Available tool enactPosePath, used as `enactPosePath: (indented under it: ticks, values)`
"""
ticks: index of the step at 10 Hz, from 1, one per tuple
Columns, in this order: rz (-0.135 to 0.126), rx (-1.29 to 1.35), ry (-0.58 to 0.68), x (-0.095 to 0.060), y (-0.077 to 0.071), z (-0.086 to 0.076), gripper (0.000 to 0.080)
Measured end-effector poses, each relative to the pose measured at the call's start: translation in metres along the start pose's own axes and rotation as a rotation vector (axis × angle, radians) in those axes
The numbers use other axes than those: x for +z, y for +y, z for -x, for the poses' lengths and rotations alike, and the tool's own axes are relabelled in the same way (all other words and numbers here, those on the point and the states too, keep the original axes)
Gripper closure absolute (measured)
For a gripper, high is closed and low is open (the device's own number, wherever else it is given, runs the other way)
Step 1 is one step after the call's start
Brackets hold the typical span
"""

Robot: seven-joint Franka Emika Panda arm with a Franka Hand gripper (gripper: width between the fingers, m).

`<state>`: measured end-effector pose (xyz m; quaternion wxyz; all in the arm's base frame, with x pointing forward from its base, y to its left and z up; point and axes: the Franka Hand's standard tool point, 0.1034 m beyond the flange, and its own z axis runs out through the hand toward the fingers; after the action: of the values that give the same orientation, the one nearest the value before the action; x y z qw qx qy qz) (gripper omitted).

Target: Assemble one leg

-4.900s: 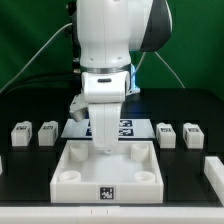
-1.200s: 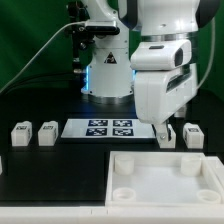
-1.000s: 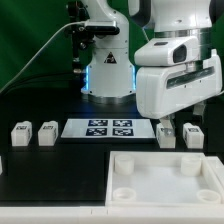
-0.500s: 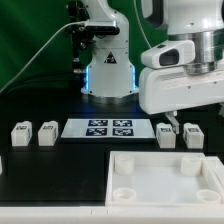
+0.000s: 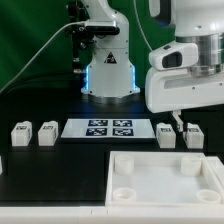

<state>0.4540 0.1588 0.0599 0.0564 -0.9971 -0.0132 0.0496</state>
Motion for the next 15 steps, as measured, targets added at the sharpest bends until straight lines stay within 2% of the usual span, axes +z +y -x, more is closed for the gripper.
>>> enactPosePath:
  ticks: [1, 2, 3, 5, 6, 7, 8, 10, 12, 15]
  values:
    - [0.006, 0.019, -0.143, 0.000, -0.005, 0.006, 0.0151]
    - [-0.006, 0.045, -0.280, 0.001, -0.010, 0.008, 0.0151]
    - [-0.006, 0.043, -0.390, 0.004, -0.013, 0.008, 0.0151]
    - [-0.003, 0.034, -0.513, 0.006, -0.015, 0.010, 0.0151]
    - [0.001, 0.033, -0.640, 0.004, -0.012, 0.019, 0.0151]
    - [-0.004, 0.032, -0.719, 0.008, -0.013, 0.015, 0.0151]
    - [-0.004, 0.048, -0.713, 0.013, -0.014, 0.011, 0.0151]
    - [0.005, 0.074, -0.721, 0.030, -0.013, 0.031, 0.0151]
    - [0.011, 0.074, -0.720, 0.046, -0.012, 0.044, 0.0151]
    - [0.017, 0.077, -0.736, 0.056, -0.011, 0.054, 0.0151]
